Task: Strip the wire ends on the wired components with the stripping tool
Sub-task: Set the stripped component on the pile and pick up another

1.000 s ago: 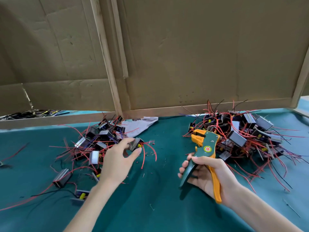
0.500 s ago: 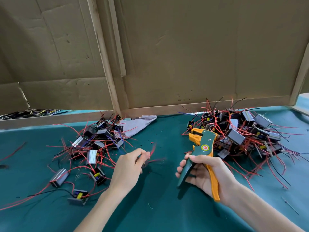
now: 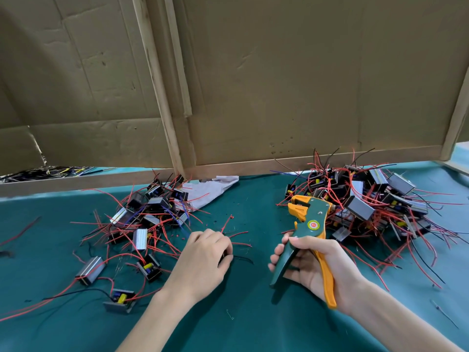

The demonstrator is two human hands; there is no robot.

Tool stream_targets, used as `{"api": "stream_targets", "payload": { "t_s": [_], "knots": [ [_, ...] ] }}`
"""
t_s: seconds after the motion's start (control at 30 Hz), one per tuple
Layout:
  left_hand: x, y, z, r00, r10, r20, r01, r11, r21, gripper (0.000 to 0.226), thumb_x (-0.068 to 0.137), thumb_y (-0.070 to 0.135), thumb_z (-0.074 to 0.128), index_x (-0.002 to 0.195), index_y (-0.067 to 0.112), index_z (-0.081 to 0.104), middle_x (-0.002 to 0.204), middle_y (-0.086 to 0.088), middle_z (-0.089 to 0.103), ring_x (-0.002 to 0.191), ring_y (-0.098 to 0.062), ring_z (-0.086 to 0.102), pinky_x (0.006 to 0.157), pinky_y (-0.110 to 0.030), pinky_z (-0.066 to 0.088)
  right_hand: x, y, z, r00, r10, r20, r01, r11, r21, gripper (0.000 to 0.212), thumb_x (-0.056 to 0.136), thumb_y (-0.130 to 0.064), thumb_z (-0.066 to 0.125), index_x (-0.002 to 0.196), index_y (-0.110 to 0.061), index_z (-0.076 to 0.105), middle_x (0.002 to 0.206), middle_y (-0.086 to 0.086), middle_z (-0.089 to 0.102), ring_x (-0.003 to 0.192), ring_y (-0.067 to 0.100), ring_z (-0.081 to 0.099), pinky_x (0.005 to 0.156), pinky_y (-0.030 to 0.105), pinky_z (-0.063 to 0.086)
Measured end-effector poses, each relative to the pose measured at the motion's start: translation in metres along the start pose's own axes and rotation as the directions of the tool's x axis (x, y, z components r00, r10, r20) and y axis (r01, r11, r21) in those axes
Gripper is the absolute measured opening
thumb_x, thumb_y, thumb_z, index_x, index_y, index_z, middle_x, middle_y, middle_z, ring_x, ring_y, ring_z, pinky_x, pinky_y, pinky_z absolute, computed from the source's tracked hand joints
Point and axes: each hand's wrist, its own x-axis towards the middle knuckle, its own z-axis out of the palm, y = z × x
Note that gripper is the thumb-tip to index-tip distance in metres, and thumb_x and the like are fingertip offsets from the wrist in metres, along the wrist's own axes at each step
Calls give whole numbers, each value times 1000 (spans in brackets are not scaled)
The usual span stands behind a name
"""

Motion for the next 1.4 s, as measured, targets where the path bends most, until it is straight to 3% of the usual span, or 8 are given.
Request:
{"api": "stream_targets", "payload": {
  "t_s": [0.2,0.3,0.43,0.57,0.73,0.93,1.1,1.4],
  "knots": [
    [0,1,-1,998,43,-43,-41,999,26,2,94,18,53,94,19,55,88,9,58,90,-16,52,93,-24,27,0,1,0,1000,-8,6,8,1000,-6,21,62,-5,68,81,2,64,80,24,62,71,39,65,68,48,58],
    [1,5,-2,989,-81,-122,53,974,-220,8,93,13,58,98,18,61,91,11,59,90,-8,51,88,-15,31,0,2,-1,1000,-14,10,14,1000,-14,20,63,-5,68,81,3,64,80,24,62,72,39,65,69,48,58],
    [6,7,-10,913,-378,-154,162,681,-714,15,90,12,64,89,25,73,82,9,73,84,0,64,78,-5,41,0,2,-1,1000,-18,21,19,1000,-20,15,67,-4,66,80,2,65,81,24,61,73,39,65,70,48,57],
    [7,-2,-11,891,-452,-38,218,501,-838,21,88,11,64,103,25,70,93,7,74,90,2,65,79,-6,45,0,3,-2,1000,-11,15,11,1000,-15,14,70,-4,64,83,2,63,81,24,61,73,39,65,70,47,57],
    [8,-9,-4,891,-450,59,335,564,-755,37,87,3,65,107,33,56,107,8,62,91,-5,61,83,-16,50,0,3,-2,1000,-12,14,12,1000,-16,11,73,-4,63,82,1,64,82,24,61,74,39,64,71,47,57],
    [5,-8,-2,867,-475,149,389,458,-799,50,72,5,81,106,25,51,108,-1,57,83,1,63,76,-17,52,-1,4,-1,1000,-17,20,18,999,-26,11,72,-4,63,81,1,63,81,23,61,73,39,65,70,48,57],
    [4,-2,1,900,-411,142,352,498,-793,58,69,-1,81,109,25,50,110,-1,60,85,2,61,83,-24,53,-2,3,0,1000,-24,19,24,999,-37,14,70,-4,63,83,1,62,81,24,61,74,39,65,70,48,58],
    [2,13,-4,945,-322,-47,217,731,-647,19,77,12,78,87,28,74,84,8,73,82,-9,67,82,-16,48,-4,3,1,1000,-21,18,22,999,-46,14,69,-4,64,82,1,63,81,24,62,72,39,66,70,48,58]
  ]
}}
